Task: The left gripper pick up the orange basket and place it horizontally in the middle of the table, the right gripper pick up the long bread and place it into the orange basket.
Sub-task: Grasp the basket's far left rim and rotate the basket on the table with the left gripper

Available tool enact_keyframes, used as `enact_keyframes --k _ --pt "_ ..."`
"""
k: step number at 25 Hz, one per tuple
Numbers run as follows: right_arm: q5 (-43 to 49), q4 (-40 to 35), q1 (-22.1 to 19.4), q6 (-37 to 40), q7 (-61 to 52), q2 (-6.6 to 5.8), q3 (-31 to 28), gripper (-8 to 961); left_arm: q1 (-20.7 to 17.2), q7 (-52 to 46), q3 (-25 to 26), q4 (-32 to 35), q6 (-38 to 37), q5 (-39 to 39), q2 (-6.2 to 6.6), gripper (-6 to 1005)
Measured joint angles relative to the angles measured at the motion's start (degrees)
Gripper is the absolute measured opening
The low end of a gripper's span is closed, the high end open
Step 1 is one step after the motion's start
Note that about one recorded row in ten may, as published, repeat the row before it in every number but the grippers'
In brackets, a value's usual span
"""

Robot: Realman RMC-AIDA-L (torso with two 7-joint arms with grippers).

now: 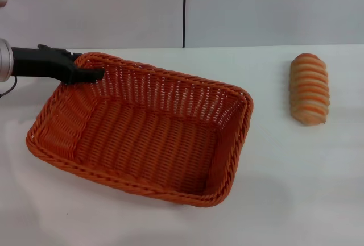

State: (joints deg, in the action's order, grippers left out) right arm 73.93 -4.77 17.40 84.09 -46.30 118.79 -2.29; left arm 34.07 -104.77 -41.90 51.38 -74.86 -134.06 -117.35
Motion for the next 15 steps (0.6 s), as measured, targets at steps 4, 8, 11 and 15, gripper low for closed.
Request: enact_keyframes --k 4,8,11,15 --pt "0.00 0.14 -0.08 0.00 -0.01 0.03 0.00 796 -0.02 -0.21 0.06 0.14 0.59 -0.07 -0.17 764" --pt "0.00 0.25 -0.17 -0.05 -0.01 0.04 0.00 796 0.00 -0.22 0.02 0.11 0.53 -0.07 -0.17 608" --pt "0.00 0.28 -0.18 -0.07 -0.02 0.04 0.00 796 0.00 -0.24 0.00 0.11 0.37 -0.07 -0.17 469" --pt "-0.01 0.33 -0.18 -0.10 -0.01 0.04 0.00 796 -0.04 -0.25 -0.01 0.11 0.27 -0.06 -0.17 328"
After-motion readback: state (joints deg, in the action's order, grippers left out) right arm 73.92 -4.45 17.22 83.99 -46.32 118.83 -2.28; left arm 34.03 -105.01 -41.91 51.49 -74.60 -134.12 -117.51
